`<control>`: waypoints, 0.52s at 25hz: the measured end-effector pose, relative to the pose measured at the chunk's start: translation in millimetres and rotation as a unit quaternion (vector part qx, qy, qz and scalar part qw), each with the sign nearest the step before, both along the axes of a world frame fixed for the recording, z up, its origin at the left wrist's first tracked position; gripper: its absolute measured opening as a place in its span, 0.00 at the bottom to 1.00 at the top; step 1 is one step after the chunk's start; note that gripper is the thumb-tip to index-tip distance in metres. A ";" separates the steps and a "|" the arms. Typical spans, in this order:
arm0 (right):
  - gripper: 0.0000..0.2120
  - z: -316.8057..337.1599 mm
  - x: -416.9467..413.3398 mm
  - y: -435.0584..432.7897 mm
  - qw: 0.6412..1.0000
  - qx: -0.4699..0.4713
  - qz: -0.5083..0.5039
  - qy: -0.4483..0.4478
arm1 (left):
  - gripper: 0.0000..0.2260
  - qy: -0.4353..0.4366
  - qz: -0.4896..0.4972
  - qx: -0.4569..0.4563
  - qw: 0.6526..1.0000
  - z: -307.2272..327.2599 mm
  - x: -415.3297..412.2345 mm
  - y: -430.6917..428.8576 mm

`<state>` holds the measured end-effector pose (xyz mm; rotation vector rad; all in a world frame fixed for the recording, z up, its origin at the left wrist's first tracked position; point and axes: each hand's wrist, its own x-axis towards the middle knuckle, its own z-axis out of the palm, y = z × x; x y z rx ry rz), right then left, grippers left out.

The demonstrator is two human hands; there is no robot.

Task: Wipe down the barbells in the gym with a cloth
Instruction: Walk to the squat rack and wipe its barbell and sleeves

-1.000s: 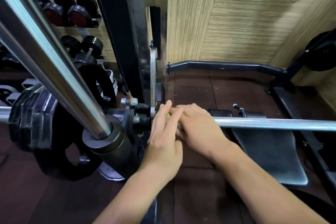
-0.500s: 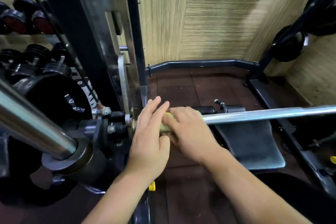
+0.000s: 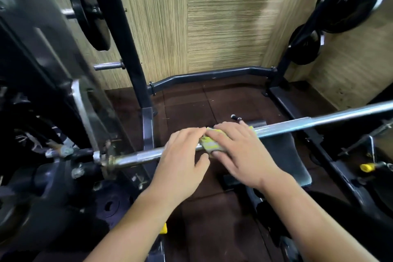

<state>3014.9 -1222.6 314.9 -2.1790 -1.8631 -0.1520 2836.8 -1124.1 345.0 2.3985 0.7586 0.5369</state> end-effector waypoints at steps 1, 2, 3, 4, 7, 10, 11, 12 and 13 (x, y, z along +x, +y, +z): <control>0.25 -1.3 20.5 -12.1 1.000 0.007 0.001 0.003 | 0.24 0.022 0.004 0.021 1.000 -1.2 9.3 -1.4; 0.25 -4.8 43.2 -26.4 1.000 0.021 -0.012 0.006 | 0.22 0.046 0.011 0.039 0.998 -2.1 17.6 -2.9; 0.25 -6.6 65.9 -40.3 0.999 0.038 -0.036 0.013 | 0.21 0.069 0.020 0.053 0.996 -2.8 23.7 -3.9; 0.25 -8.0 86.0 -52.3 0.996 0.053 -0.066 0.022 | 0.20 0.087 0.027 0.062 0.994 -3.5 28.5 -4.7; 0.22 -10.4 102.4 -56.3 0.986 0.083 -0.143 0.028 | 0.18 0.121 0.042 0.084 0.988 -4.6 49.3 -9.8; 0.20 -12.7 75.8 -39.0 0.989 0.103 -0.104 0.024 | 0.17 0.140 0.040 0.091 0.985 -2.7 77.9 -18.6; 0.21 -14.2 76.6 -42.0 0.991 0.106 -0.073 0.023 | 0.18 0.145 0.036 0.092 0.985 -2.1 88.4 -23.2; 0.21 -14.1 85.5 -48.8 0.993 0.108 -0.051 0.023 | 0.18 0.147 0.033 0.091 0.985 -1.5 97.3 -27.4; 0.22 -15.6 102.2 -58.9 0.992 0.117 -0.046 0.022 | 0.18 0.145 0.029 0.088 0.985 -1.3 105.1 -31.2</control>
